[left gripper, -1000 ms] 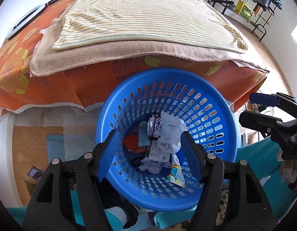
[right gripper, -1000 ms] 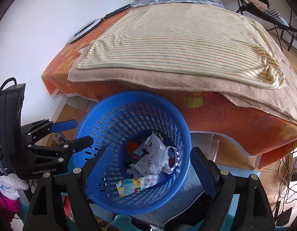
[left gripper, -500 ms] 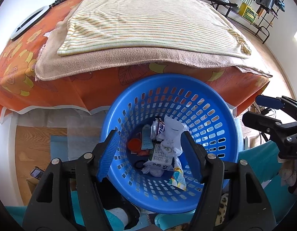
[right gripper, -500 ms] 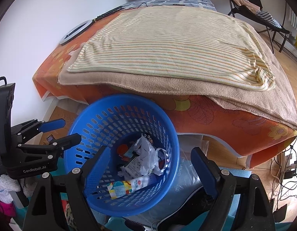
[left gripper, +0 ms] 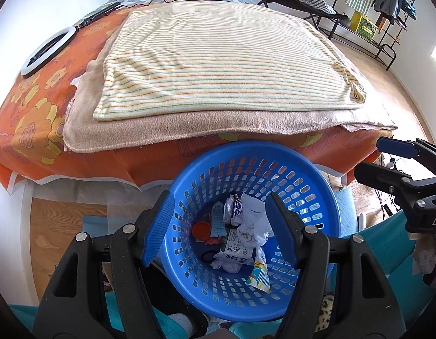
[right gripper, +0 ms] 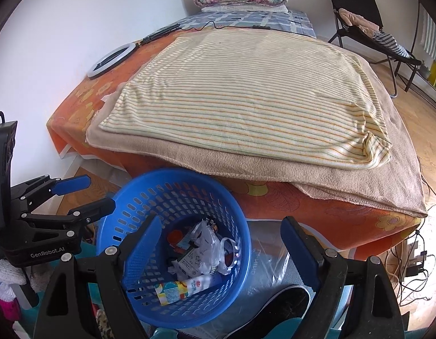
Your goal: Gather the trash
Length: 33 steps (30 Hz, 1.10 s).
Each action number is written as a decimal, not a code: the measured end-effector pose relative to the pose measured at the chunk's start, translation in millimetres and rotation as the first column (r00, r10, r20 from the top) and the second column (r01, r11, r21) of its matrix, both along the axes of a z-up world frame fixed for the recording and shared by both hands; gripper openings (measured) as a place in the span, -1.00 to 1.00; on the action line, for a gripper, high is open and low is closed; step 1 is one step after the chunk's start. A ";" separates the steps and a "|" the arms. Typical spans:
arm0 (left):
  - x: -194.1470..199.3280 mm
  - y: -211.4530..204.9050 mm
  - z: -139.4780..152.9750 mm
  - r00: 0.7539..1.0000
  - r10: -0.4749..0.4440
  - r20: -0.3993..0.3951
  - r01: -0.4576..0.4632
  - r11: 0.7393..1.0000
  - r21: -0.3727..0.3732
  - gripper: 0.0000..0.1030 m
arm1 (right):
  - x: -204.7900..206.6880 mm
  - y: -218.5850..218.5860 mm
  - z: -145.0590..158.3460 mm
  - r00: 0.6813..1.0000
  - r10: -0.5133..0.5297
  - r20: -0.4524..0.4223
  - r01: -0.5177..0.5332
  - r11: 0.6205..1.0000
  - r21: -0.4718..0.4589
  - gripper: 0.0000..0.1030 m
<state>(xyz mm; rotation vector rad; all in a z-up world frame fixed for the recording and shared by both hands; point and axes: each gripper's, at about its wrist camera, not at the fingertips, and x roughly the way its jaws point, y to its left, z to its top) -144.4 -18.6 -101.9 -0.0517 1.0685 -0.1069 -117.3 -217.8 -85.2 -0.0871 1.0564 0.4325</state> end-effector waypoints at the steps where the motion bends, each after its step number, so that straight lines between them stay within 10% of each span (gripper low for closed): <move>1: 2.0 0.7 3.9 1.000 0.002 0.008 -0.002 1.000 0.000 0.34 | 2.3 -0.5 3.4 1.000 0.000 0.005 0.000 1.000 0.005 0.71; 33: 90.6 5.5 139.0 0.944 -0.006 0.329 0.012 1.000 -0.017 0.81 | 92.3 -11.0 86.2 0.960 -0.068 0.271 0.034 0.991 0.128 0.99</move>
